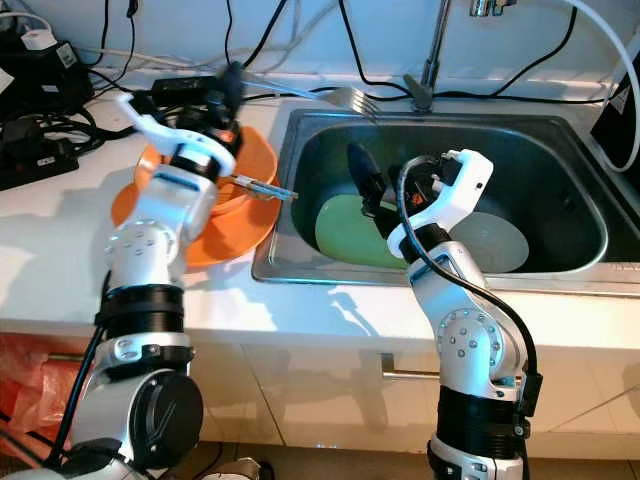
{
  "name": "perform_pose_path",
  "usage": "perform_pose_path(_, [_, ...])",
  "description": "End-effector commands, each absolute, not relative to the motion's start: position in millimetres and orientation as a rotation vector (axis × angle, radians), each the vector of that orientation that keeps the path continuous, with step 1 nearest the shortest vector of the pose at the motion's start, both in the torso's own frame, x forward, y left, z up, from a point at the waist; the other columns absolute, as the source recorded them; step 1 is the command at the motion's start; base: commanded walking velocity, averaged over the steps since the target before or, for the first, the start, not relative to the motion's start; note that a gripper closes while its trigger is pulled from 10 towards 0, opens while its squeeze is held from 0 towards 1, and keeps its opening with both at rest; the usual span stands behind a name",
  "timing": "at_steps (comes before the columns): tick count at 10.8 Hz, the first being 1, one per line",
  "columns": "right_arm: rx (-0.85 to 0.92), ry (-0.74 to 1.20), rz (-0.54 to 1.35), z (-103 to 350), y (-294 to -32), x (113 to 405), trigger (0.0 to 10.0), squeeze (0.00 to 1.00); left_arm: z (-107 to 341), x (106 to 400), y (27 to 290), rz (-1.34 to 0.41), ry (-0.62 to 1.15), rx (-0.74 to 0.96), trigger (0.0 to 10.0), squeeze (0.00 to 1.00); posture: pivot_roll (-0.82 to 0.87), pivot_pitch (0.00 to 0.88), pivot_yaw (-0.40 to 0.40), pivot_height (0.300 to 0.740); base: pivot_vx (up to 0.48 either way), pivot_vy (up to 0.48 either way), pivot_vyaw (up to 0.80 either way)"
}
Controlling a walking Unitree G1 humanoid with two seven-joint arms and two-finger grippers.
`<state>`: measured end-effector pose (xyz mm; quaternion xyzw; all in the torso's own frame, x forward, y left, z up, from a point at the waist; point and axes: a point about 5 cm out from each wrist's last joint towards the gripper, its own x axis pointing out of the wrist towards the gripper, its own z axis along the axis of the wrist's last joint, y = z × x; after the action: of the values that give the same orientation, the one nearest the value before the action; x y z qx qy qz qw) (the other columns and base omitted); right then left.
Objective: Kitchen organization
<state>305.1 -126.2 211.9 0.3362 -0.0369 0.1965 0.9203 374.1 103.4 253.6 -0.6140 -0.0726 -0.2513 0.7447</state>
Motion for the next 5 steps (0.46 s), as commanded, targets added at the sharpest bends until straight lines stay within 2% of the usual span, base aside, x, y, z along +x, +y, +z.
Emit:
perform_pose_path(1, [0.710, -0.088, 0.426, 221, -123, 305, 10.0, 0.00, 263, 374, 79, -0.619, -0.148, -1.399, 0.0, 0.00, 0.02, 0.033, 0.045, 0.740, 0.000, 0.000, 0.00])
perform_pose_path(5, [0.843, -0.107, 0.513, 240, -105, 307, 10.0, 0.00, 251, 374, 55, -0.637, -0.073, -1.420, 0.0, 0.00, 0.01, 0.048, 0.053, 0.740, 0.000, 0.000, 0.00])
